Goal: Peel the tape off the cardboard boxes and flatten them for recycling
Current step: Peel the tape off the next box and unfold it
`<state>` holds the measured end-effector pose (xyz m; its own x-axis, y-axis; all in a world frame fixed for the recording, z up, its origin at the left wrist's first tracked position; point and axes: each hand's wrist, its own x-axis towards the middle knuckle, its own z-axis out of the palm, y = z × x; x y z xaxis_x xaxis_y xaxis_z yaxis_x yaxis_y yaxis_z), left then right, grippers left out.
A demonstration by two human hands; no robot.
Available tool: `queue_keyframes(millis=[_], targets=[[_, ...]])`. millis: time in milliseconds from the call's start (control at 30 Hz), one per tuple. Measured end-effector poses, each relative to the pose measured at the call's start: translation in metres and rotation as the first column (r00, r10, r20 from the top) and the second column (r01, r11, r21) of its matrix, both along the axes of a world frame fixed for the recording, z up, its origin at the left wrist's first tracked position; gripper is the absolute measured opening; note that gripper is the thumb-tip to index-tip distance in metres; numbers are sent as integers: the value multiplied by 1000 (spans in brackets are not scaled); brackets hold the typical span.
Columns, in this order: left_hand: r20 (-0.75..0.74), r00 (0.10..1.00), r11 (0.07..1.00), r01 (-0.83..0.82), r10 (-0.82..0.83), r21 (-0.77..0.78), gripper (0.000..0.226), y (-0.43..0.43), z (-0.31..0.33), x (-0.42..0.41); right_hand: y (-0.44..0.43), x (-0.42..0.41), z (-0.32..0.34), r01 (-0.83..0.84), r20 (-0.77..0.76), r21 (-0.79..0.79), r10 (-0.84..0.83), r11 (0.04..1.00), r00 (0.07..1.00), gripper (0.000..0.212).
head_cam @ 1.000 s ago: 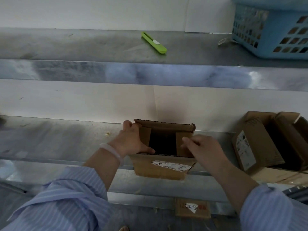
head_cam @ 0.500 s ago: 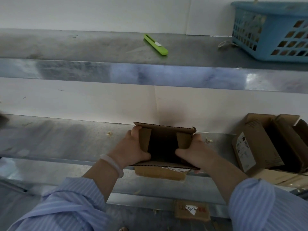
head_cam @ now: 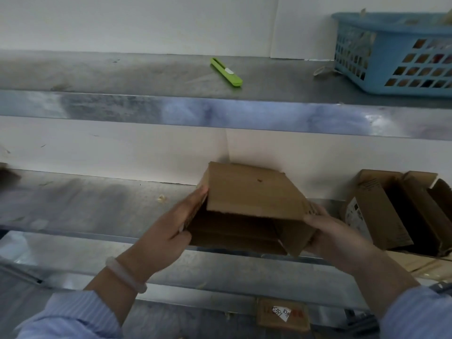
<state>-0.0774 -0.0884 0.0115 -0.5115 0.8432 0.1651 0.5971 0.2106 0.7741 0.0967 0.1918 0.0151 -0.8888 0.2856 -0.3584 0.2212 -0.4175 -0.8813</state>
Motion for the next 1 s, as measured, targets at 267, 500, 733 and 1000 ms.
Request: queue_keyframes(millis=[267, 500, 733, 1000], targets=[[-299, 939, 973, 110, -170, -205, 83, -8, -58, 25, -5, 9, -68, 44, 350, 220, -121, 975, 929, 73], [126, 947, 950, -280, 296, -136, 65, 10, -90, 21, -6, 13, -99, 80, 310, 435, -233, 897, 922, 78], [447, 785, 903, -347, 428, -254, 122, 38, -103, 3, -1, 23, -106, 102, 232, 500, -247, 860, 941, 66], [130, 910, 917, -399, 393, 18, 134, 42, -86, 7, 13, 28, -81, 66, 148, 475, -153, 878, 977, 81]])
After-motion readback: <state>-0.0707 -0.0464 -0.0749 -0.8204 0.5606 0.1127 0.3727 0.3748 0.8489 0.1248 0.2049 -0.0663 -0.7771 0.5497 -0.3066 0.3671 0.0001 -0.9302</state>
